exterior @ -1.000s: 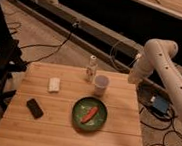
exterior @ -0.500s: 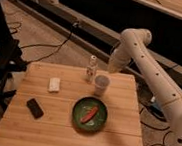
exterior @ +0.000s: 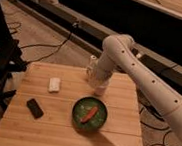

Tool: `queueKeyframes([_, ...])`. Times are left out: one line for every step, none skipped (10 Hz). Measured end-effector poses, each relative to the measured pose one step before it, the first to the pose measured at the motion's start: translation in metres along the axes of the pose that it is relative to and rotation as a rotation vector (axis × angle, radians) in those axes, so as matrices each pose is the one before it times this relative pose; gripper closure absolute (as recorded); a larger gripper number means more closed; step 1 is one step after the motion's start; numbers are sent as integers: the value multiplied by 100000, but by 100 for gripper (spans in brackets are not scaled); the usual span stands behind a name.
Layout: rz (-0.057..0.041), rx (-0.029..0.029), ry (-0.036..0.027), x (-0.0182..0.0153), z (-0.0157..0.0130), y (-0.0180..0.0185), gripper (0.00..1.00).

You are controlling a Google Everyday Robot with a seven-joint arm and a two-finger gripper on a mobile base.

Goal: Move the arm in a circular motion

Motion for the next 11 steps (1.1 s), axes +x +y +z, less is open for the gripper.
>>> queueKeyframes([2107, -3542, -1773, -246, 497, 2358, 100])
queueKeyframes([4749, -3211, 210, 964, 377, 2409, 100])
queueKeyframes([7715, -2964, 2051, 2227, 151, 2586, 100])
queueKeyframes([8640, -2049, 2989, 2911, -65, 1948, 100])
queueKeyframes([7853, -1204, 3324, 3020, -127, 969, 100])
queueKeyframes([7710, -618, 3856, 3285, -211, 204, 100])
queueKeyframes([5317, -128, 3393, 2471, -180, -618, 100])
queueKeyframes([3213, 1018, 3099, 1599, -361, -1647, 100])
queueKeyframes([1103, 1735, 2328, 617, -412, -2121, 100])
queueKeyframes([-793, 2089, 1736, -92, -538, -2433, 100])
queueKeyframes([-3074, 3420, 702, -1160, -697, -2951, 100])
